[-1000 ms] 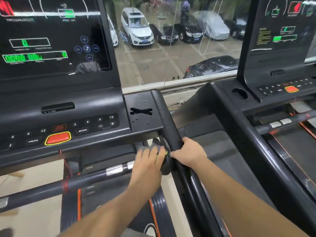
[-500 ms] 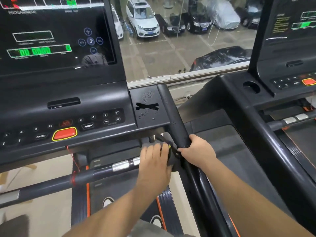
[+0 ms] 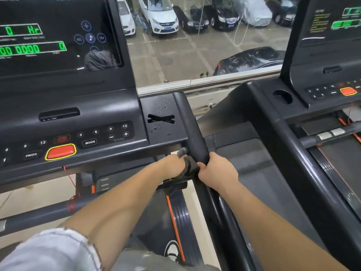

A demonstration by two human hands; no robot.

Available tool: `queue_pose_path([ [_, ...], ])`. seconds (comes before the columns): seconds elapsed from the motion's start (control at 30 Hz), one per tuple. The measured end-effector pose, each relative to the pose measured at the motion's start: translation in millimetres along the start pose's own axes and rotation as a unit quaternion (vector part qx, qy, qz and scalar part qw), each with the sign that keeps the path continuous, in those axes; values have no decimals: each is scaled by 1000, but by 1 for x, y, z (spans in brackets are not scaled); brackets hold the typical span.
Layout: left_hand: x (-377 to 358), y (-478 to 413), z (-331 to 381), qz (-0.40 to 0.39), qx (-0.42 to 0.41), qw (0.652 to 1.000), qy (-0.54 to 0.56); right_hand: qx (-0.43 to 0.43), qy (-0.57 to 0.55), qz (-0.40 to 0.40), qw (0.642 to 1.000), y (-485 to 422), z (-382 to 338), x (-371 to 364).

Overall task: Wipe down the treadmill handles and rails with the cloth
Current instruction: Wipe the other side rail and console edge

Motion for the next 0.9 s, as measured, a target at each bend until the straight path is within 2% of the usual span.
queue_pose_path([
  [0.03, -5, 8, -1, 27, -36, 996, -72, 0, 6, 1, 1000, 0, -1, 1],
  [0.07, -8, 16, -5, 90, -78, 982, -149, -2, 10, -1, 1000, 1, -2, 1],
  [0.1, -10, 32, -7, 161, -123, 959, -199, -4, 10, -3, 1000, 1, -2, 2],
  [0.13, -21, 47, -14, 191, -161, 938, -241, -6, 8, -4, 1000, 2, -3, 4],
  [0.23, -34, 68, -26, 202, -196, 917, -282, -9, 3, -7, 1000, 4, -3, 7],
  [0.3, -26, 54, -20, 201, -182, 922, -276, -13, 1, -10, 1000, 7, -3, 8],
  [0.33, -19, 45, -15, 184, -168, 939, -239, -15, -1, -13, 1000, 8, -3, 8],
  [0.4, -7, 27, -5, 113, -150, 972, -141, -14, -4, -17, 1000, 9, -3, 7],
  [0.47, -6, 16, 1, 30, -114, 988, -100, -11, -9, -15, 1000, 11, -2, 6],
  [0.53, -12, 22, -2, 82, -110, 981, -140, -9, -22, -7, 1000, 11, 1, 5],
  [0.6, -26, 45, -17, 194, -126, 948, -218, -6, -39, -5, 999, 10, 3, 5],
  [0.63, -38, 57, -26, 211, -152, 934, -244, -5, -48, -7, 999, 9, 5, 4],
  [0.7, -51, 71, -41, 243, -257, 899, -257, -3, -60, -14, 998, 8, 6, 4],
  [0.73, -50, 71, -45, 246, -280, 894, -248, -3, -61, -16, 998, 8, 6, 4],
  [0.83, -35, 53, -34, 245, -230, 904, -264, -9, -54, -3, 998, 12, 4, 4],
  [0.9, -19, 36, -20, 200, -163, 945, -202, -14, -41, 7, 999, 16, 2, 3],
])
Point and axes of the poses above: each hand's wrist, its own y-axis away from the middle knuckle, its own x-axis out of the back of the hand, z = x × y, the point moved 5 cm from there along -y, towards the middle knuckle, and after that the axes turned 15 degrees about y, right-handed, at the moved point
